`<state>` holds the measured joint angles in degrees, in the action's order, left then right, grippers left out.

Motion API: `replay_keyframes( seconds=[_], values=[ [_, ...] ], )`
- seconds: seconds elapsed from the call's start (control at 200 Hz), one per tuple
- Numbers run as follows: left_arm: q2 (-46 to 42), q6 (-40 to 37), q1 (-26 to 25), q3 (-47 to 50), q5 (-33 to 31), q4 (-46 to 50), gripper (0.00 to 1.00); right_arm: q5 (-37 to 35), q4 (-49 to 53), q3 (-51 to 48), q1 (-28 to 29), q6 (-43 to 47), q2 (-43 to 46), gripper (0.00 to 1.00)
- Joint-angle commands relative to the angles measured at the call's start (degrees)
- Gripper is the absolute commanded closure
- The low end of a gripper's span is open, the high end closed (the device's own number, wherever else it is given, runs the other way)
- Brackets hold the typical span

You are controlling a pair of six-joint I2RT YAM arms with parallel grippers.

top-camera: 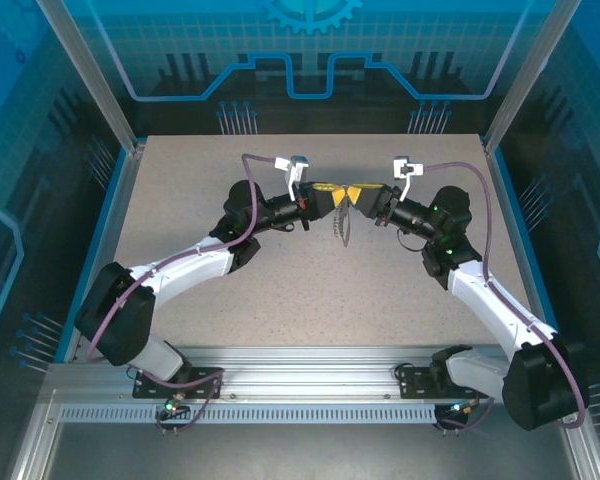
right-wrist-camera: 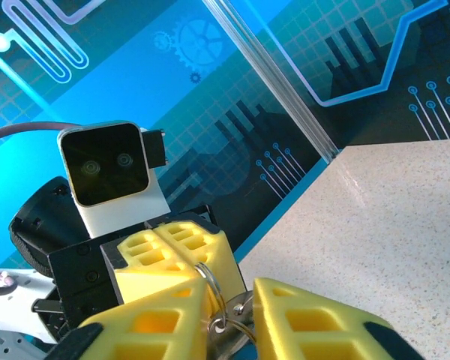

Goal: Put the keys on the keyring

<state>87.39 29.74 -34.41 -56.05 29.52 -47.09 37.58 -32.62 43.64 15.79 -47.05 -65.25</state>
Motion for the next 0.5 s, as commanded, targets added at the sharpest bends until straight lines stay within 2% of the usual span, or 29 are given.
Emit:
replay_keyframes(
  seconds=[0.0,0.145,0.49],
  values=[
    [0.32,0.67,-0.4,0.59,-0.46,-4.41,1.0,0.23,-2.6,0.47,0.94,0.08,-0.24,0.83],
    [0.32,0.85,-0.47,0.66,-0.44,-4.56,1.0,0.74,-3.02,0.66,1.42,0.02,-0.91,1.0],
    [-0.93,-1.28,-0.39,0.29,0.55,-1.24,1.0,2.52,1.64,2.27,1.09,3.88,-0.4,1.0]
  ],
)
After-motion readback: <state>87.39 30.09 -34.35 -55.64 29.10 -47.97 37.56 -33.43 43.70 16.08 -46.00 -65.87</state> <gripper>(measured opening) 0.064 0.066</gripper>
